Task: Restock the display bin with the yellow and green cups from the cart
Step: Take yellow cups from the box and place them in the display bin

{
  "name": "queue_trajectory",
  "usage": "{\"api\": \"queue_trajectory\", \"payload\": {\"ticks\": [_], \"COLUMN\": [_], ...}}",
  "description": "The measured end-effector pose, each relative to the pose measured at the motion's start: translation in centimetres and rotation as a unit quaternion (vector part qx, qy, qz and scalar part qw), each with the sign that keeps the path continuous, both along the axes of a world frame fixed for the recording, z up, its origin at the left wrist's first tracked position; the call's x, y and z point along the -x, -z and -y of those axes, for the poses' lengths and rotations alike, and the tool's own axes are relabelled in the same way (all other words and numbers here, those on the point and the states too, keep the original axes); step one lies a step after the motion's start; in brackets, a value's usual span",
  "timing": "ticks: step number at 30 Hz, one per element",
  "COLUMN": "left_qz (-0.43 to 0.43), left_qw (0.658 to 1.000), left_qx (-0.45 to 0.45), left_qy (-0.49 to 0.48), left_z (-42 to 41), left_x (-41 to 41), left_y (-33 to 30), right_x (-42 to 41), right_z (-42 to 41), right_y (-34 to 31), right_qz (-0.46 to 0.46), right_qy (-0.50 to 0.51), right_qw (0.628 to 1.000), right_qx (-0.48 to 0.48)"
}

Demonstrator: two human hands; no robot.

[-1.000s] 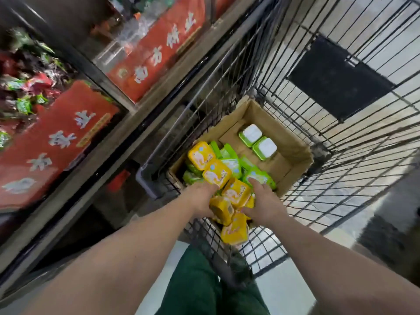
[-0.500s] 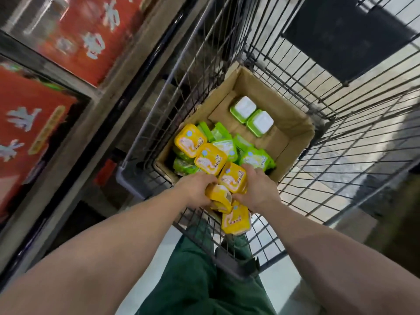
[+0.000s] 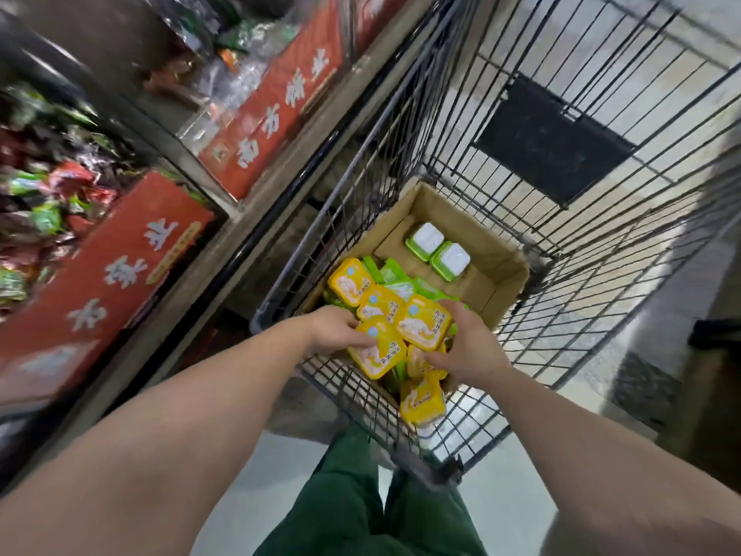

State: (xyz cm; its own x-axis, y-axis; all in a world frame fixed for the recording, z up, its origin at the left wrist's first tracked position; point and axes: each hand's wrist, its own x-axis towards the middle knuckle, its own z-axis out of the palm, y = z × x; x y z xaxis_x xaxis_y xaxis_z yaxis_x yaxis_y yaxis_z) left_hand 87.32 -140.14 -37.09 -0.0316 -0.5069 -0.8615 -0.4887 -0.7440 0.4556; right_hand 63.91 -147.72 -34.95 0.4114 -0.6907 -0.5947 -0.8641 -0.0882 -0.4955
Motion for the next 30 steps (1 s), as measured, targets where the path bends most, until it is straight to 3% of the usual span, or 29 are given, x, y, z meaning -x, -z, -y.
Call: {"api": "queue_trajectory", "payload": {"ticks": [6, 10, 14, 18, 30], "left_qz": [-0.004, -0.009, -0.036, -0.007, 0.071], "left_qw": [0.973, 0.901, 0.824, 0.761, 0.574], "left_qx": [0.053, 0.124, 0.154, 0.183, 0.245], "left_qy": [-0.224, -0.416, -0.544, -0.622, -0.778], "left_z": [-5.8, -13.0, -22.1, -31.6, -64.1], "left_x": [-0.7, -0.1, 0.0, -0.4, -4.4], "left_y": [-6.2, -11.0, -15.2, -19.0, -23.0], "right_x": [-0.6, -2.8, -6.1, -10.5, -25.1], "right_z": [-1.8, -5.9, -12.4, -19.3, -48.4], "right_y": [-5.5, -9.6, -14.2, -17.4, -22.4], "right_qz": [0.068, 0.166, 0.275, 0.292, 0.244], "right_qy": [-0.018, -0.059, -0.089, -0.169, -0.38], "right_qw": [0.997, 0.984, 0.947, 0.916, 0.854], "right_qx": [-0.009, -0.002, -0.142, -0.216, -0.261]}}
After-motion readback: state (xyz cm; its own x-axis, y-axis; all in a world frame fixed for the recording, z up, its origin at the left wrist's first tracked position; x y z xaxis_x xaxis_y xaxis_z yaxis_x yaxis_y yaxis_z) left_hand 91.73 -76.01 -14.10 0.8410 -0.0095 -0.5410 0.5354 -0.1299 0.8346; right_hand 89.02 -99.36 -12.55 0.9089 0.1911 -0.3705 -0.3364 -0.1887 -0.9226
